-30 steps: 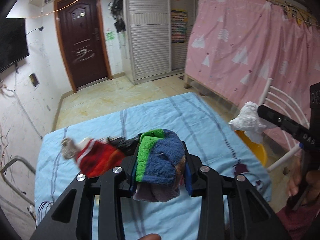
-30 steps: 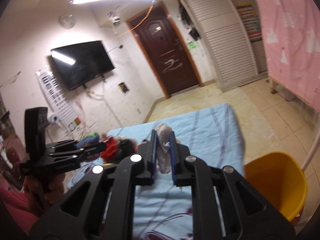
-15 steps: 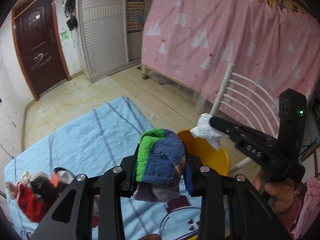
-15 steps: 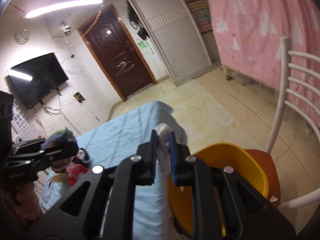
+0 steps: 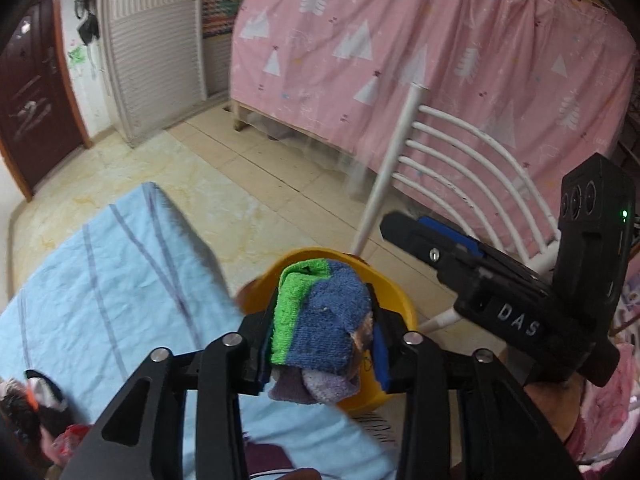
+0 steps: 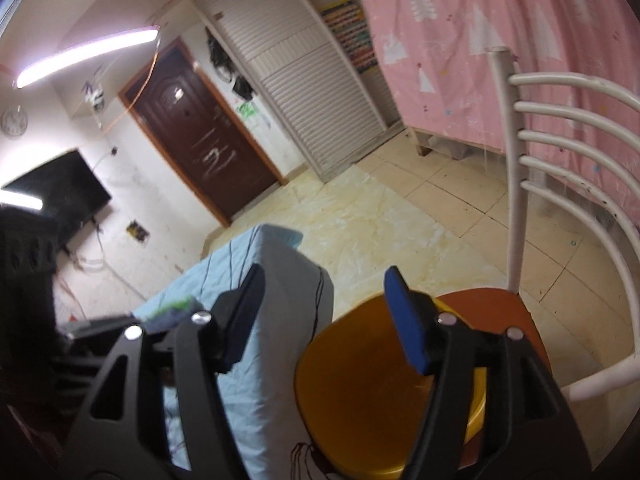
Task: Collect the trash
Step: 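Open the left tool over the bin while the right tool releases the tissue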
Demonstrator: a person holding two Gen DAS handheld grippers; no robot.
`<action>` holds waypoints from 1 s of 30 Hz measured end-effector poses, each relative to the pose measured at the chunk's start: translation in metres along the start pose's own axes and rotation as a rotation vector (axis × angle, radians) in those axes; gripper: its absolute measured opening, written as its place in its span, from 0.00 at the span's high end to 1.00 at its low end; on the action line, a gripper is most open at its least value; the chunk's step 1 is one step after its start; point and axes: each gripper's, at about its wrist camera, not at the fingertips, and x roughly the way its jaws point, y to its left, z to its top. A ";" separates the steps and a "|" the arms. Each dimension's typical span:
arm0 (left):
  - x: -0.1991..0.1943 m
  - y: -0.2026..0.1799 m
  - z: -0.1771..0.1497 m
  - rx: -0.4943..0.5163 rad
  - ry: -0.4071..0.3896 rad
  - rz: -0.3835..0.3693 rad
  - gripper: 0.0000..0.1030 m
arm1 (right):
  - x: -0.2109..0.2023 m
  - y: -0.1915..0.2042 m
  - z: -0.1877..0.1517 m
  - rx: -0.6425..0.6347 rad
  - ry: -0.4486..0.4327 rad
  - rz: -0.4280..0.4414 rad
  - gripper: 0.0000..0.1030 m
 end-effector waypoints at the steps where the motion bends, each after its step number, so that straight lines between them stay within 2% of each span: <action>1: 0.002 -0.003 0.001 0.004 -0.003 0.002 0.61 | -0.002 -0.003 0.001 0.012 -0.009 -0.002 0.42; 4: 0.007 -0.007 0.002 0.014 -0.007 -0.001 0.51 | -0.006 -0.008 0.003 0.028 -0.022 -0.001 0.42; 5: 0.009 -0.009 0.002 0.014 -0.007 0.004 0.50 | -0.007 -0.008 0.004 0.031 -0.025 0.000 0.41; 13: -0.004 -0.002 -0.002 -0.007 -0.011 0.038 0.50 | -0.008 -0.005 0.010 0.029 -0.044 0.018 0.38; 20: -0.038 0.014 -0.017 -0.048 -0.057 0.091 0.50 | -0.006 0.008 0.008 0.006 -0.043 0.039 0.32; 30: -0.093 0.049 -0.039 -0.108 -0.137 0.189 0.50 | 0.005 0.061 -0.006 -0.117 -0.003 0.100 0.27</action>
